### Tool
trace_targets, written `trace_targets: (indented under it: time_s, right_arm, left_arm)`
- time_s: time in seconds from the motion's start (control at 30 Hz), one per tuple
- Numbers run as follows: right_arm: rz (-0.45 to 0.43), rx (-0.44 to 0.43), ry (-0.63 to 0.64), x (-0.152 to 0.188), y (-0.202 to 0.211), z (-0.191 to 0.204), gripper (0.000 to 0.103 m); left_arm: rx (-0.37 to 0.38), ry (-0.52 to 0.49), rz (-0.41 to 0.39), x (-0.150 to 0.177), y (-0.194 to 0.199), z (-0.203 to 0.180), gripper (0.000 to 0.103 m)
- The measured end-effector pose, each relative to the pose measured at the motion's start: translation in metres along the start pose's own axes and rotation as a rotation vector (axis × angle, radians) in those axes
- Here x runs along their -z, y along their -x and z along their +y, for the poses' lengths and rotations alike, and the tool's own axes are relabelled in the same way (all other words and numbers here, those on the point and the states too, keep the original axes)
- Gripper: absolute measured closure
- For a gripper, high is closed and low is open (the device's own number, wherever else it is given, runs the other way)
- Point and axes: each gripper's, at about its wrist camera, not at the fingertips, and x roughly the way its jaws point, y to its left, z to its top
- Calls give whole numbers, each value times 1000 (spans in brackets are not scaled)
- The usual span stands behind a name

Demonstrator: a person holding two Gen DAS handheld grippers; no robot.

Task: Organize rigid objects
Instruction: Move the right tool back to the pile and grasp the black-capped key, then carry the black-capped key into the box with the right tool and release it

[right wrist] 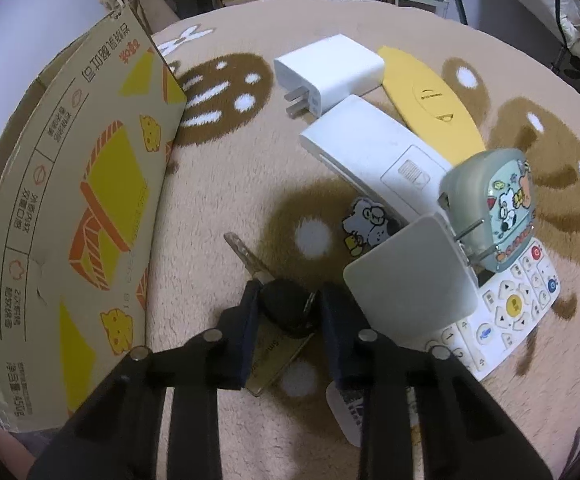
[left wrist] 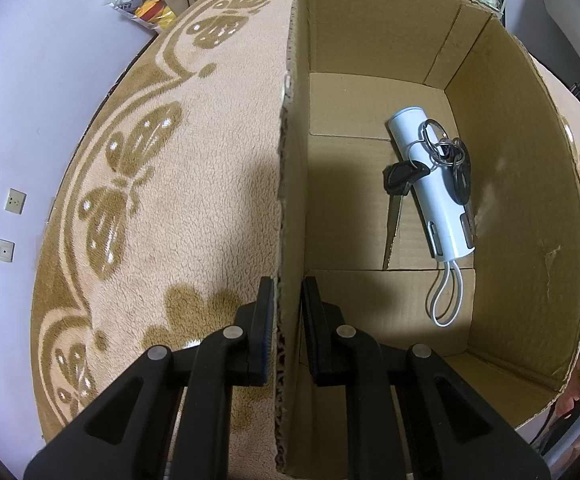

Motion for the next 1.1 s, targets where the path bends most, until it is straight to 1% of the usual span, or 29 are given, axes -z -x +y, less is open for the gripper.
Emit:
trace_targets:
  time_s: [0.17,0.27,0.43,0.63,0.9,1.0,1.1]
  right_arm:
    - [-44,6,1,8,7,6,72]
    - [-55,5,-6,6,14,14,72]
    - [-79,11,30,2,29,19,72]
    - [-129,13,50,0,49,27,72]
    - [-207,-17,33,-11,75,27,72]
    - [-221,-23,16,-18,86,30,72]
    - [-262,-40,30,-25,99,35,72]
  left_arm:
    - [2,1,0,0,0,0,89]
    - [3,-1,-2,0,0,0,89]
    - [1,-1,-1,1,0,0,89]
    - [4,0,-2,1,0,0,89]
    - [3,-1,-1,0,0,1,89]
    - [2,-2,-1,0,0,1,89]
    - [3,-1,-1,0,0,1,89]
